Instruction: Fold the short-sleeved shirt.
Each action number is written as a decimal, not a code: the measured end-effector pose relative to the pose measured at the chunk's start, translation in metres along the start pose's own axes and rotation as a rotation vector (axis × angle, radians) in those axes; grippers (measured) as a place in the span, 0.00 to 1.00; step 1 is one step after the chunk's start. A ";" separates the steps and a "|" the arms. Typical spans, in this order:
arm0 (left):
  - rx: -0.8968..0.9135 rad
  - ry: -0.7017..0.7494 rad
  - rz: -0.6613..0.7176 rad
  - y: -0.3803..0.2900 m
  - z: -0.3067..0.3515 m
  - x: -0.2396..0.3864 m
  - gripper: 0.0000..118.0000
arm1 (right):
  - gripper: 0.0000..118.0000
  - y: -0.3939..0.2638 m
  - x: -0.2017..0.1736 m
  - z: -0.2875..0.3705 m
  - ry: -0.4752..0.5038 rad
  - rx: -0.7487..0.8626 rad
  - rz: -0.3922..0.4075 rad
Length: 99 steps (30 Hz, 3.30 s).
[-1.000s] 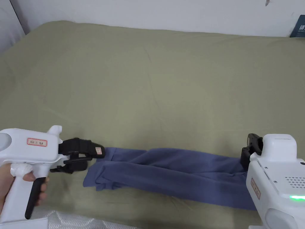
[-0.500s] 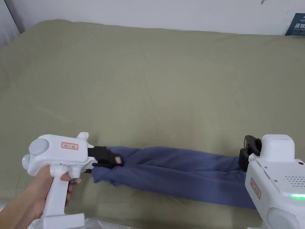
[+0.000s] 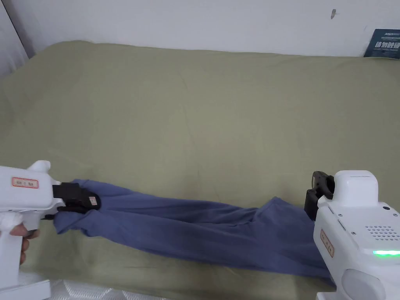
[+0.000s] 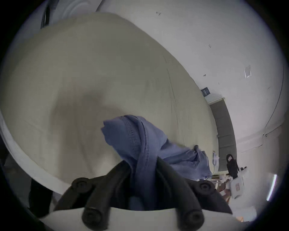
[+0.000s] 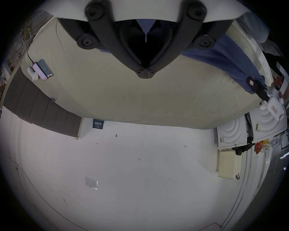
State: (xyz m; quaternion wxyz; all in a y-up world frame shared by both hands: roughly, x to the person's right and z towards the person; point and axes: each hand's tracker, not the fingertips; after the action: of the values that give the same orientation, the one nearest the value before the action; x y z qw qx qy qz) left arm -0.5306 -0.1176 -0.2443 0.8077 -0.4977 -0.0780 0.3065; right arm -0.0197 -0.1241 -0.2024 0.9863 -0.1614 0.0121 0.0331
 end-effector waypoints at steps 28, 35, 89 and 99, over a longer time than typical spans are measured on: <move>-0.203 0.014 -0.497 -0.104 -0.196 0.228 0.88 | 0.00 -0.010 0.029 0.014 -0.029 -0.033 -0.037; -0.064 -0.174 -0.358 -0.072 -0.115 0.183 0.00 | 0.00 -0.011 0.036 0.013 -0.029 -0.040 -0.070; -0.275 -0.428 -0.027 -0.046 -0.178 0.058 0.22 | 0.00 -0.017 -0.025 -0.029 -0.013 -0.034 -0.005; -0.129 -0.225 -0.125 -0.030 -0.109 0.068 0.13 | 0.00 -0.011 -0.012 -0.025 -0.025 -0.033 -0.008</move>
State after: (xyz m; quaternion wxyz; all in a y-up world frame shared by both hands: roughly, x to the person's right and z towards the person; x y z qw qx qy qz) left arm -0.4163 -0.1706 -0.2849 0.7777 -0.5051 -0.2182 0.3039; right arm -0.0313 -0.1431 -0.2225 0.9837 -0.1772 -0.0015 0.0315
